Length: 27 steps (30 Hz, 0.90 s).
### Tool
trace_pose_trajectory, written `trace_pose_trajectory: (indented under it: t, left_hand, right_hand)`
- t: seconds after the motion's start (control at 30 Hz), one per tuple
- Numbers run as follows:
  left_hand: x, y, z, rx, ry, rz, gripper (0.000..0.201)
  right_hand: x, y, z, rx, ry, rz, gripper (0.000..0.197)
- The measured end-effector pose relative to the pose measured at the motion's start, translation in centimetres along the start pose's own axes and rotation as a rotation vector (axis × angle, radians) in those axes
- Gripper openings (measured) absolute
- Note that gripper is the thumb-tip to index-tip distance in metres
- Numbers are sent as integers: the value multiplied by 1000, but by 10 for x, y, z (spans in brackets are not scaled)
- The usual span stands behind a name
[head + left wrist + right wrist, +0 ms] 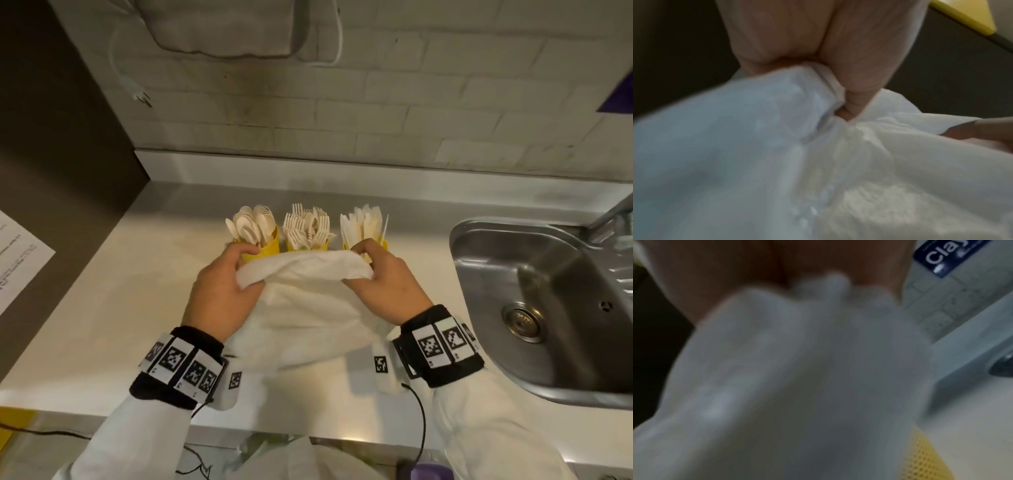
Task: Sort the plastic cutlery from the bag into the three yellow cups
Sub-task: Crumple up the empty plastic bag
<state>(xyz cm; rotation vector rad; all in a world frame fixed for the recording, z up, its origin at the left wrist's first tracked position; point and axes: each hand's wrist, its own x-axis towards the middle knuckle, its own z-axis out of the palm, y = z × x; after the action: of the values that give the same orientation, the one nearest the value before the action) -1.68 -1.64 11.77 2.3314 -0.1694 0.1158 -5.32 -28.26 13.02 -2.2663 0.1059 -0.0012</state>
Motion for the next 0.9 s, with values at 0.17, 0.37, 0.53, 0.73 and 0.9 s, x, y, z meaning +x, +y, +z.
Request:
trace_pose_trajectory:
  t: [0.17,0.37,0.53,0.73,0.9]
  left_hand:
    - [-6,6,3,171,228,-55,34]
    - [-16,23,18,-163,15,-187,24]
    - [-36,72,37,-18,139,-52,25]
    - [-54,109,55,-258,-196,355,29]
    - [-48,104,61,-260,-189,454,42]
  right_hand:
    - [-10,13,-13,11,77,51,29]
    - [-28,16,-29,115,138,71,19]
    - [-48,16,-18,302,-175,-41,87]
    - [-39,10,-12,429,14,-102,45]
    - [-50,7,-29,1081,-265,-105,65]
